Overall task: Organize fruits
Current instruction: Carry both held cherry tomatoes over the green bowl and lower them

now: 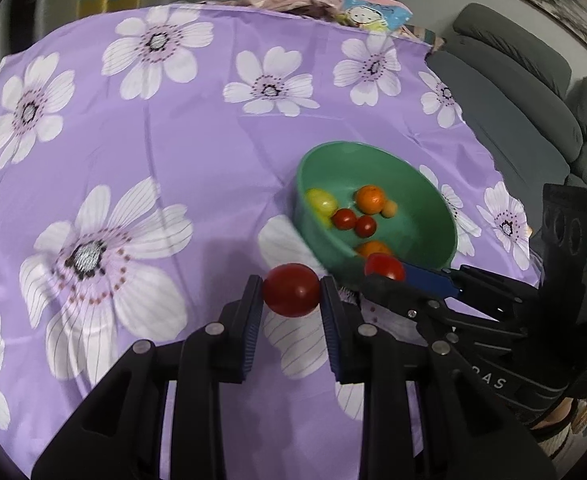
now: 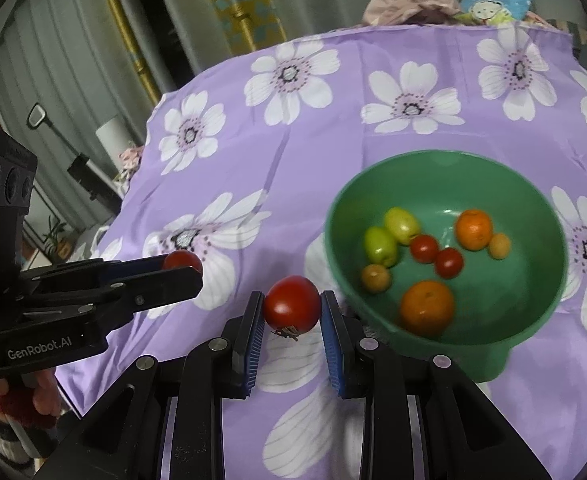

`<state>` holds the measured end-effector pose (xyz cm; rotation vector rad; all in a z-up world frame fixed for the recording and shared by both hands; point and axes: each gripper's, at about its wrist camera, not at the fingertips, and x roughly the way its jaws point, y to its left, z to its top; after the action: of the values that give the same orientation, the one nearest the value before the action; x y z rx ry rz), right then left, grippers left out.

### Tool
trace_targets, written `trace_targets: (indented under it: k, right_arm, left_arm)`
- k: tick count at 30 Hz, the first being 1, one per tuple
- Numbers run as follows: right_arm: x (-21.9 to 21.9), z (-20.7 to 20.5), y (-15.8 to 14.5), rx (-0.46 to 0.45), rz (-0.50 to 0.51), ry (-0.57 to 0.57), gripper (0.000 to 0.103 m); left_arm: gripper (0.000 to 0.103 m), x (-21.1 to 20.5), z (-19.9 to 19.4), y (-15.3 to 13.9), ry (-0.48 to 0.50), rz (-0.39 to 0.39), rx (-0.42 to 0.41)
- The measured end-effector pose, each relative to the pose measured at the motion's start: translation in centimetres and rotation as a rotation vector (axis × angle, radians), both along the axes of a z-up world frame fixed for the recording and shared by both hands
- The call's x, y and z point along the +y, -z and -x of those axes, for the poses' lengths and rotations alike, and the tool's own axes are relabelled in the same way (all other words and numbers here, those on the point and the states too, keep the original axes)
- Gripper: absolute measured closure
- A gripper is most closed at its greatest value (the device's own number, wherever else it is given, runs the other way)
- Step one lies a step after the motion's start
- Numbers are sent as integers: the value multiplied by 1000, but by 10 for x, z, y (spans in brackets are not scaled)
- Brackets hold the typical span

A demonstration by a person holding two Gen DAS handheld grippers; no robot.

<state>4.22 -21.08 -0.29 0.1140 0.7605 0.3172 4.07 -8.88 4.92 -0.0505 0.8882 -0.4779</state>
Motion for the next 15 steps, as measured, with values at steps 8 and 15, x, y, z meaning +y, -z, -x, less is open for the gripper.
trace_targets:
  k: [8, 15]
  right_arm:
    - [-28, -5, -5, -23, -7, 62, 73]
    - [-52, -12, -8, -36, -11, 120, 73]
  left_arm:
    - [75, -39, -21, -1, 74, -12, -18]
    - [75, -70, -39, 2, 121, -2, -18]
